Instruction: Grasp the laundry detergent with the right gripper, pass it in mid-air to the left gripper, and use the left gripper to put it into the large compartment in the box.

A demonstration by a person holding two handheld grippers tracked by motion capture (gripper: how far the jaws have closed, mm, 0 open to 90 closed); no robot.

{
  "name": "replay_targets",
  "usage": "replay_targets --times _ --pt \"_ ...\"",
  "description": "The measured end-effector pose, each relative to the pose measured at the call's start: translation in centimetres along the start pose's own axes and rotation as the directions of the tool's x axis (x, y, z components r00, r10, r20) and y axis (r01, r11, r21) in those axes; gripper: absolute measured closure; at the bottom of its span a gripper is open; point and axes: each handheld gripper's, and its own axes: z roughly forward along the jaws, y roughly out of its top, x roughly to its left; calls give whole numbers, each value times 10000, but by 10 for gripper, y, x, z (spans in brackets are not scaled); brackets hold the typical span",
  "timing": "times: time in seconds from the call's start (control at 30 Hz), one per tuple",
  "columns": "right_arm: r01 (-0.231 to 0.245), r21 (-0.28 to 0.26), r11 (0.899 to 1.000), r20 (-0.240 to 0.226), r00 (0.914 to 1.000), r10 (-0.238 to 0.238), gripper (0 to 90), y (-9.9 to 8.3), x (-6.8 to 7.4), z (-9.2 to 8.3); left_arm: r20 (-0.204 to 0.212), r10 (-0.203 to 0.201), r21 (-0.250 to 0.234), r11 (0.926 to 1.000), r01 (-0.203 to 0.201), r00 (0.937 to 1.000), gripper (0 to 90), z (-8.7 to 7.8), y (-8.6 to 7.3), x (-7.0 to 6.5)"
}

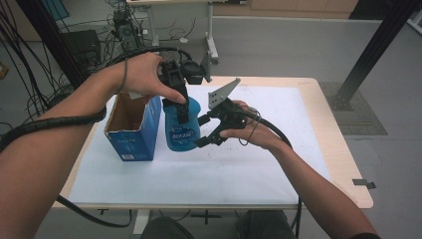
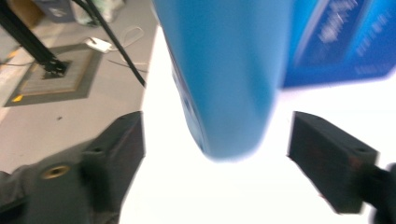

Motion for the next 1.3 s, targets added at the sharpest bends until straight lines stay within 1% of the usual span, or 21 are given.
replay_targets --times 0.07,0.17,0.27,0.3,0.43,0.53,0.57,0.6,0.63,0.7,0.73,0.77,0.83,0.87,0.97,1.03,1.13,1.2,1.23,1.27,1.3 --pt "-381 344 9987 183 9991 375 137 -6 -3 -4 -38 -135 -4 9999 135 9999 362 -1 -2 2" --pt "-717 371 9967 243 9972 708 91 -15 -6 -12 -73 -342 -66 9994 342 9994 362 -4 -4 3" --pt "-878 393 9954 584 9946 854 93 -24 -8 -21 -119 -458 -129 9989 456 9989 363 -7 -6 4" --pt "-901 403 9951 853 9926 864 85 -27 -8 -25 -111 -510 -158 9986 508 9986 363 -8 -6 4" --pt "-1073 528 9928 1147 9883 1007 70 -37 -10 -38 -192 -783 -254 9966 778 9967 362 -14 -6 5" --pt "-1655 464 9851 1173 9803 1592 73 -45 -12 -48 -361 -955 -324 9950 943 9948 362 -17 -6 5" --pt "-1702 534 9840 1360 9774 1617 78 -47 -12 -52 -404 -1021 -371 9942 1006 9940 362 -19 -7 5" --pt "-1914 571 9799 1542 9714 1807 84 -50 -12 -56 -421 -1106 -383 9933 1090 9930 362 -20 -7 6" --pt "-2240 620 9726 1725 9622 2106 84 -52 -12 -60 -437 -1271 -446 9911 1252 9909 363 -22 -8 6" --pt "-2532 752 9645 2076 9500 2332 81 -58 -13 -68 -466 -1475 -528 9880 1450 9880 363 -25 -9 8" --pt "-2827 907 9549 2303 9388 2561 80 -61 -13 -74 -462 -1594 -552 9861 1568 9861 363 -27 -10 9" --pt "-3009 972 9487 2348 9332 2719 80 -63 -13 -76 -462 -1753 -588 9832 1725 9834 363 -29 -10 10" --pt "-3437 1259 9306 2428 9202 3071 79 -69 -13 -84 -484 -2091 -638 9765 2059 9767 363 -34 -13 13" --pt "-3690 1273 9207 2610 9080 3278 79 -73 -13 -90 -494 -2219 -661 9736 2185 9738 363 -36 -14 14" --pt "-4155 1154 9022 2755 8861 3729 77 -82 -14 -103 -520 -2753 -829 9591 2706 9600 363 -44 -19 19" --pt "-4426 1121 8897 2977 8692 3949 72 -88 -14 -114 -450 -3212 -853 9447 3167 9459 363 -50 -23 22" --pt "-4969 1072 8612 3082 8401 4463 61 -95 -15 -128 -440 -3772 -883 9238 3725 9251 363 -58 -28 28" --pt "-5123 1160 8509 3194 8305 4564 61 -97 -15 -136 -461 -4342 -1117 8972 4273 8996 363 -65 -33 33" --pt "-5134 1117 8508 3254 8279 4569 61 -98 -15 -139 -410 -4686 -1233 8788 4609 8825 362 -68 -35 36" --pt "-5156 1128 8494 3337 8249 4564 61 -98 -14 -142 -380 -5107 -1347 8543 5020 8589 362 -72 -38 39" --pt "-5145 1186 8493 3372 8253 4529 61 -98 -13 -144 -384 -5388 -1441 8363 5289 8415 362 -75 -41 41"
